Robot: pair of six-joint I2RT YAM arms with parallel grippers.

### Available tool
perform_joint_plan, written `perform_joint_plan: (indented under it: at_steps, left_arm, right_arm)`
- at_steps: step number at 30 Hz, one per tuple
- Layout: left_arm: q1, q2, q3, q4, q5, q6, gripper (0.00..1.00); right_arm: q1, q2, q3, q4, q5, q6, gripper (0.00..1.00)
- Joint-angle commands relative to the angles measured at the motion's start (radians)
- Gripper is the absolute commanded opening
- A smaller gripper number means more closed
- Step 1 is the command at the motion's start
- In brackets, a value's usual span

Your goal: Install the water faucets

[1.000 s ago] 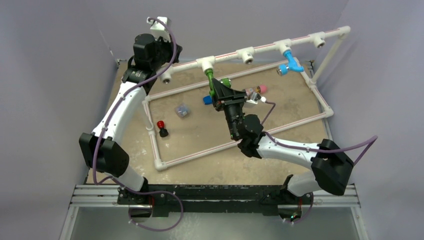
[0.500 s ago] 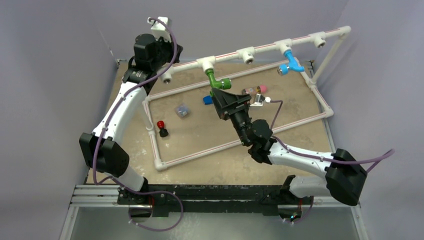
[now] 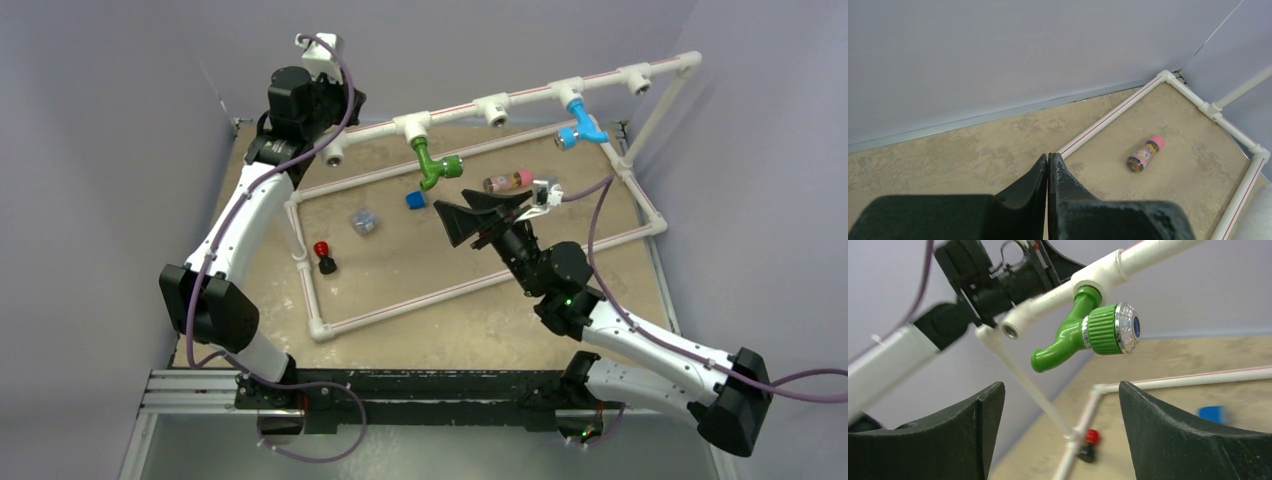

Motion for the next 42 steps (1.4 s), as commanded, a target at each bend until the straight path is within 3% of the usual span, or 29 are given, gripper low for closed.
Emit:
perform_joint_plan:
  at_steps: [1, 4, 8, 14, 19, 23, 30, 36, 42]
  left_arm:
    - [-0.008, 0.089, -0.08, -0.202, 0.017, -0.001, 0.0]
    - [-0.008, 0.088, -0.083, -0.202, 0.018, -0.003, 0.0]
    - [-0.007, 0.088, -0.089, -0.199, 0.02, -0.003, 0.0]
    - [-0.008, 0.093, -0.088, -0.198, 0.021, -0.001, 0.0]
    - [-0.008, 0.092, -0.084, -0.2, 0.023, -0.001, 0.0]
    - [-0.008, 0.092, -0.087, -0.2, 0.015, 0.005, 0.0]
    - [-0.007, 0.075, -0.091, -0.195, 0.011, 0.009, 0.0]
    - [-0.007, 0.075, -0.092, -0.196, 0.013, 0.008, 0.0]
    - [-0.008, 0.076, -0.095, -0.192, 0.011, 0.011, 0.0]
  right_arm:
    - [-0.003, -0.045, 0.107, -0.227, -0.068, -0.556, 0.85]
    - [-0.003, -0.053, 0.157, -0.357, -0.139, -0.861, 0.82]
    - [0.003, -0.077, 0.167, -0.395, -0.157, -1.139, 0.81]
    - [0.023, -0.072, 0.118, -0.239, -0.1, -1.591, 0.86]
    - [0.057, 0.008, 0.124, -0.112, -0.086, -1.825, 0.88]
    - [0.083, 0.089, 0.164, -0.081, -0.096, -1.943, 0.88]
    - [0.094, 0.223, 0.17, 0.15, -0.008, -2.105, 0.88]
    - [0.093, 0.309, 0.228, 0.212, 0.044, -2.121, 0.87]
    - [0.092, 0.367, 0.289, 0.167, 0.054, -2.092, 0.77]
